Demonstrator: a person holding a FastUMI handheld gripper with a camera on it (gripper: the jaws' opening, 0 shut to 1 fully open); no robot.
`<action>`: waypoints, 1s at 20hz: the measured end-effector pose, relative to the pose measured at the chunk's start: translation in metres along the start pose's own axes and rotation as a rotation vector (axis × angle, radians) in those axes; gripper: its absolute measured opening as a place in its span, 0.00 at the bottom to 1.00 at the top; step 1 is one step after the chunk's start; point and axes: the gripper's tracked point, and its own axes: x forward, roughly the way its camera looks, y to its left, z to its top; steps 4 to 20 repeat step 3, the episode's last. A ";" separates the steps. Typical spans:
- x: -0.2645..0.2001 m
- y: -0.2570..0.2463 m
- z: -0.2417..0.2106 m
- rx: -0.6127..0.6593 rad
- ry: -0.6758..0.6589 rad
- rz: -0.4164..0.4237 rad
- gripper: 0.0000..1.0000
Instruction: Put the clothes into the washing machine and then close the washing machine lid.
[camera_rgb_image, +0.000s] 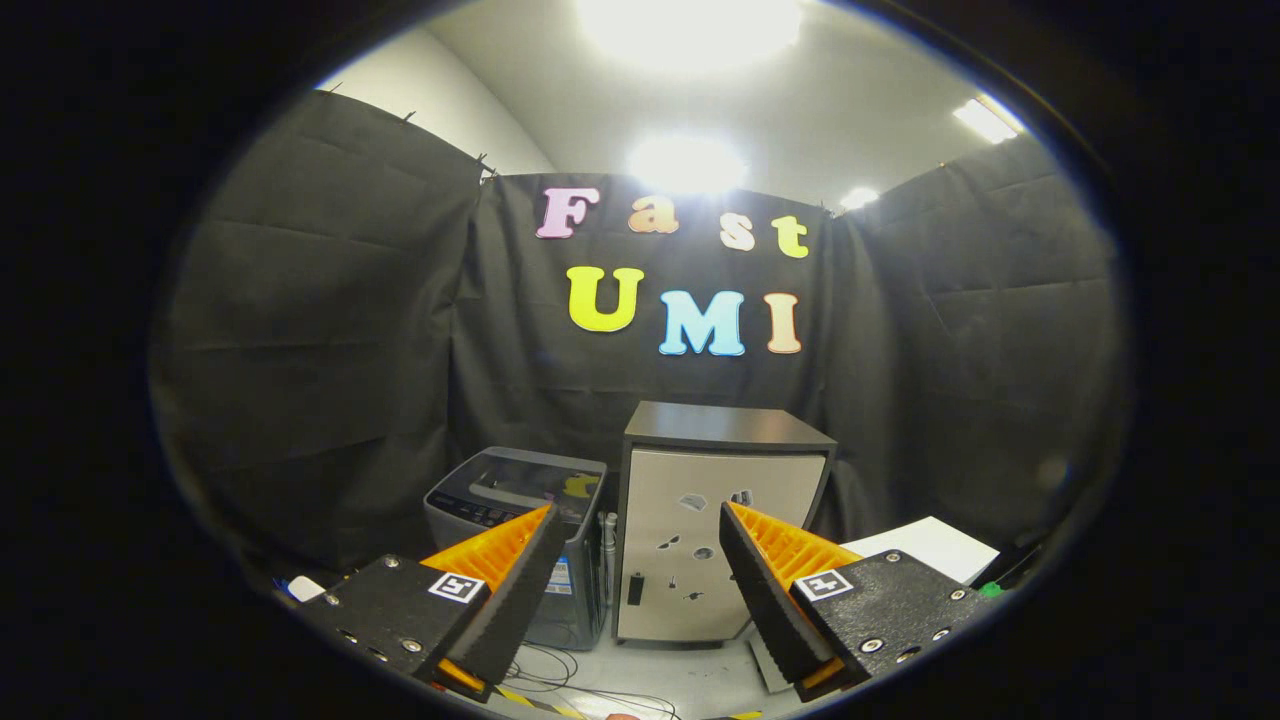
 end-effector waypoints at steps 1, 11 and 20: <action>0.000 0.002 0.000 0.000 -0.001 0.001 0.97; 0.001 0.006 0.001 -0.003 -0.003 0.004 0.97; 0.001 0.006 0.001 -0.003 -0.003 0.004 0.97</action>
